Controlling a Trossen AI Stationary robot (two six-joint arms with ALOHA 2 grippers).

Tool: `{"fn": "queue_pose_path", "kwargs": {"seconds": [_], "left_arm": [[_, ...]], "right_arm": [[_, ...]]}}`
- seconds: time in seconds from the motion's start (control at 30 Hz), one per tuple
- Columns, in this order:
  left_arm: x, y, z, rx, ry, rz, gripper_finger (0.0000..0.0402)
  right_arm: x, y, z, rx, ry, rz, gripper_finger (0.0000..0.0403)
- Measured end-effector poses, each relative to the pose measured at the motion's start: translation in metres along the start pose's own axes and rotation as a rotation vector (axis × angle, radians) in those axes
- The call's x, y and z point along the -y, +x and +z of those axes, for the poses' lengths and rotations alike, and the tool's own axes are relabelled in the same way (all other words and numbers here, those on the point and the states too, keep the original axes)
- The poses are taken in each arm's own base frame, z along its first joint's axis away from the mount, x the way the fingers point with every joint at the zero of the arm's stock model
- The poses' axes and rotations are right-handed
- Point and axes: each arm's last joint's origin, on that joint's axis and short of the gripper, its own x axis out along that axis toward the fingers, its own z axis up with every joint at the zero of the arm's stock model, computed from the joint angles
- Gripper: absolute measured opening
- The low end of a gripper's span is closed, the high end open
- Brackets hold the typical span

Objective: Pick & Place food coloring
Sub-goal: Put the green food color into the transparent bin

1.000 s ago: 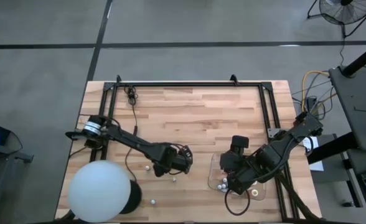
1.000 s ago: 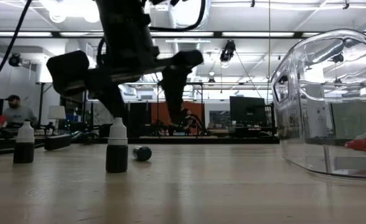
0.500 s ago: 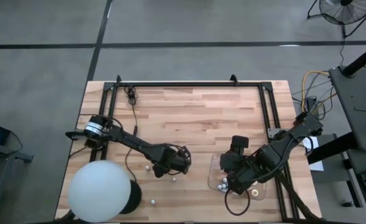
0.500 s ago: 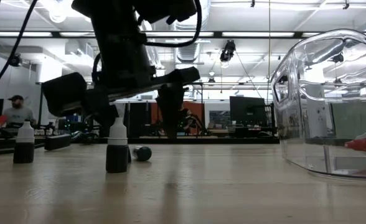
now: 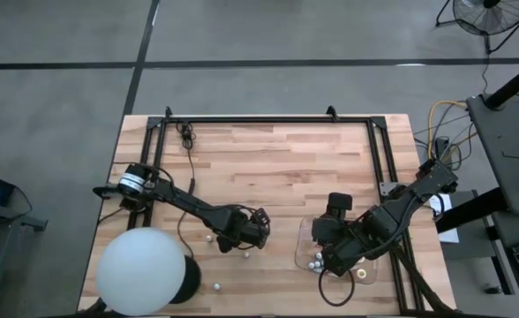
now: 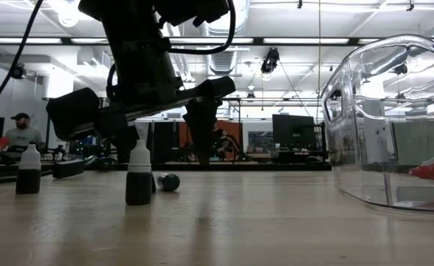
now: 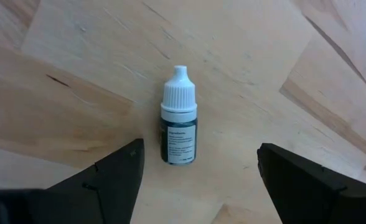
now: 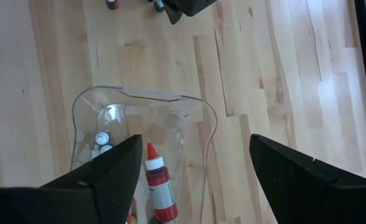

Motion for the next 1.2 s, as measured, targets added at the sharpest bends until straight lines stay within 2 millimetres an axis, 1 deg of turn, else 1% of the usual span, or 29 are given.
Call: {"fn": "queue_pose_path", "kwargs": {"seconds": [0.23,0.37,0.83,1.2], "left_arm": [[0.0001,0.0001,-0.0001,0.001,0.005,-0.003,0.0284],[-0.0001,0.0003,0.0001,-0.002,0.003,0.002,0.0270],[-0.0024,0.0010,0.0013,-0.005,-0.002,0.039,0.0165],[-0.0036,0.0014,0.0020,-0.004,0.007,0.059,0.0081]], "right_arm": [[-0.0001,0.0000,0.0001,0.001,0.000,0.001,0.0279],[-0.0002,0.0000,0.0003,0.002,0.003,0.002,0.0273],[-0.0006,0.0000,0.0007,0.007,0.008,0.006,0.0253],[-0.0010,0.0000,0.0012,0.012,0.008,0.010,0.0251]]}}
